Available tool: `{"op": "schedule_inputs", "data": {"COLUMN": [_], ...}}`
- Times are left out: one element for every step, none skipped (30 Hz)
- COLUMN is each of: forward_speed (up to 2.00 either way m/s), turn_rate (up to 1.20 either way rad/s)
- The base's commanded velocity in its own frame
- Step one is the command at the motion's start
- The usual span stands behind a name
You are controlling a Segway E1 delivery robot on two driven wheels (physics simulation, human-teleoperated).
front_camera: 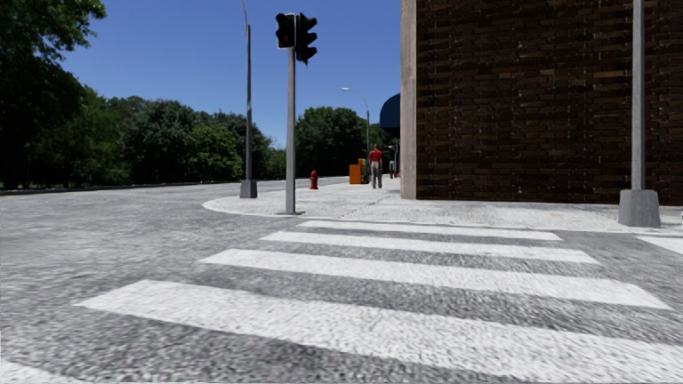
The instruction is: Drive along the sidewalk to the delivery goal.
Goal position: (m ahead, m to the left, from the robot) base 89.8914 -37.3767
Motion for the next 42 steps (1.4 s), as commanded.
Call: {"op": "schedule_inputs", "data": {"forward_speed": [2.00, 2.00, 2.00, 2.00, 2.00, 2.00, 2.00, 2.00, 2.00, 2.00, 2.00, 2.00, 2.00, 2.00, 2.00, 2.00, 2.00, 2.00, 2.00, 2.00, 2.00, 2.00, 2.00, 2.00, 2.00, 2.00, 2.00, 2.00, 2.00, 2.00, 2.00, 2.00, 2.00, 2.00, 2.00, 2.00, 2.00, 2.00, 2.00, 2.00, 2.00, 2.00], "turn_rate": [-0.32, -0.32, -0.30, -0.29, -0.28, -0.28, -0.23, -0.10, 0.00, 0.00, 0.00, 0.00, 0.00, 0.00, 0.00, 0.00, 0.00, 0.00, 0.00, 0.00, 0.00, 0.00, 0.00, 0.00, 0.00, 0.00, 0.00, 0.00, 0.00, -0.15, -0.25, -0.28, -0.29, -0.29, -0.29, -0.29, -0.29, -0.29, -0.29, -0.28, -0.26, -0.26]}}
